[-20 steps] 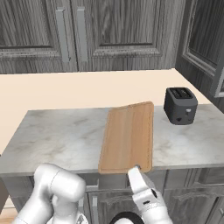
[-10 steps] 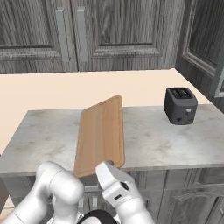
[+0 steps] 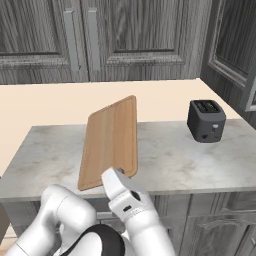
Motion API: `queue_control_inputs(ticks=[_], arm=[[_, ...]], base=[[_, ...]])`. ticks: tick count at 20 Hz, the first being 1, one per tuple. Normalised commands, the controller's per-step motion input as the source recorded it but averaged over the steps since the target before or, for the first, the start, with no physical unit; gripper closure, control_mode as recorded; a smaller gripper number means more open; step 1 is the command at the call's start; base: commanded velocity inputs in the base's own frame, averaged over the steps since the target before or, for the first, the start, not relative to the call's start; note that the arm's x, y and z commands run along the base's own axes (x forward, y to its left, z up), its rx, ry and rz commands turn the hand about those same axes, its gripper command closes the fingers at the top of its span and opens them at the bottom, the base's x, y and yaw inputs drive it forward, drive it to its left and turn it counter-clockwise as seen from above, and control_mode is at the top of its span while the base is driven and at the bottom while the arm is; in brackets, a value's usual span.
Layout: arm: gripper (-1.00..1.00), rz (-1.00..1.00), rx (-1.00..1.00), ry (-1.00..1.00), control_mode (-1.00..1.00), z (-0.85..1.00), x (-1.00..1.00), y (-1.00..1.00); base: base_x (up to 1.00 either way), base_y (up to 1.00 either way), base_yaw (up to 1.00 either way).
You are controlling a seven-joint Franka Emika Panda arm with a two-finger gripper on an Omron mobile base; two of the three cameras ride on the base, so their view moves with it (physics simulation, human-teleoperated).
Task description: Move the cutting board and knife to the sink. Then move spray from the cabinet to the counter.
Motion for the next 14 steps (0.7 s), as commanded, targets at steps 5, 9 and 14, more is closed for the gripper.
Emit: queue_control_inputs(ticks=[5, 9, 14], arm=[[1.00, 0.00, 0.00, 0.00, -1.00, 0.00, 0.00, 0.00], [1.00, 0.00, 0.00, 0.00, -1.00, 0.00, 0.00, 0.00], [1.00, 0.00, 0.00, 0.00, -1.00, 0.00, 0.00, 0.00]], base=[[0.00, 0.00, 0.00], [0.00, 0.00, 0.00], [0.00, 0.00, 0.00]])
